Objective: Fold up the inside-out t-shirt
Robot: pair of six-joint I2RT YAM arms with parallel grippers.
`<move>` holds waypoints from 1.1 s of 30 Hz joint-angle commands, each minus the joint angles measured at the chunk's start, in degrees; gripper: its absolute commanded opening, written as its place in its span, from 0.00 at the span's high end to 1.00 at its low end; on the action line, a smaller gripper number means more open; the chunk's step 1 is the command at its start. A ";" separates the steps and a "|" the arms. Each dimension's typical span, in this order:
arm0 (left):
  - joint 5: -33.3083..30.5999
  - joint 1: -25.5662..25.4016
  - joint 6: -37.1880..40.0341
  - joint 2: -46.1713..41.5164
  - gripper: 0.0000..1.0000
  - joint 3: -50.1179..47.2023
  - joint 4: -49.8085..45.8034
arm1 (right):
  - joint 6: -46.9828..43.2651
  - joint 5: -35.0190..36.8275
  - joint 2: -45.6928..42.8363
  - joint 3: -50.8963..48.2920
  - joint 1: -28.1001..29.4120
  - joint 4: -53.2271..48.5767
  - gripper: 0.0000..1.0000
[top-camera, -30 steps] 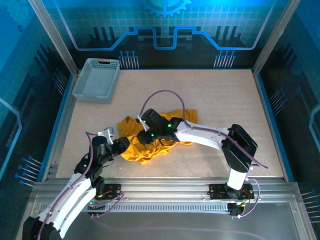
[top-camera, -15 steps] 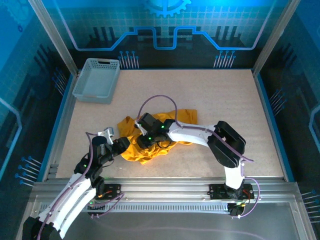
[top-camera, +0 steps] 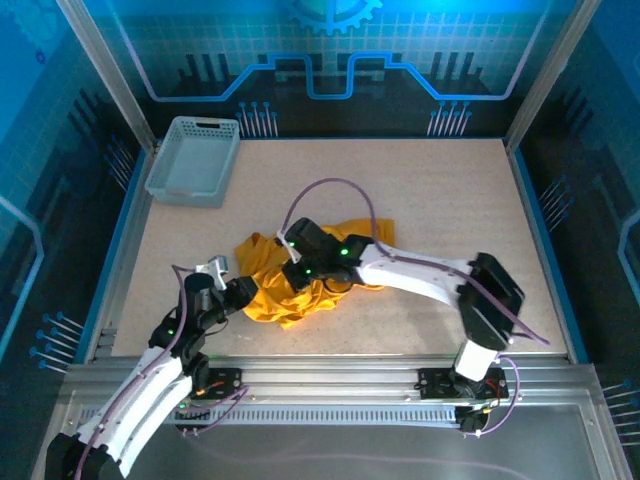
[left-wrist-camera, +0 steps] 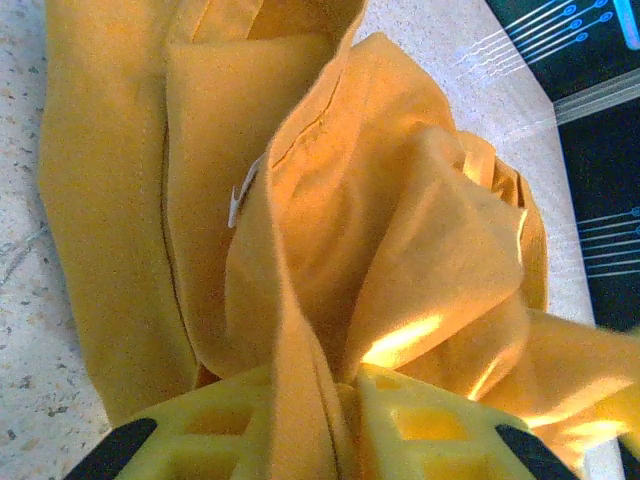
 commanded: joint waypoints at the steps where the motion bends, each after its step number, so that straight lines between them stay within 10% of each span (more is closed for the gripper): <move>1: -1.20 0.63 1.65 -0.01 0.84 2.31 0.64 | -0.28 1.64 -8.06 -1.87 -1.94 -1.27 1.00; 11: -0.75 1.07 3.08 2.53 0.94 6.13 2.15 | -0.47 0.37 -25.71 -6.21 -8.94 -2.70 1.00; 19: 11.22 1.03 4.23 9.30 0.99 12.04 13.26 | -4.75 -2.11 -33.62 -3.84 -8.32 -6.69 1.00; 24: 14.79 -0.31 8.53 18.44 1.00 20.27 10.65 | -5.23 0.69 -27.93 -4.59 -3.81 -5.01 1.00; 33: 9.15 -0.31 6.37 15.71 1.00 12.44 11.46 | 4.15 -6.92 -5.98 -7.60 -4.22 2.80 0.61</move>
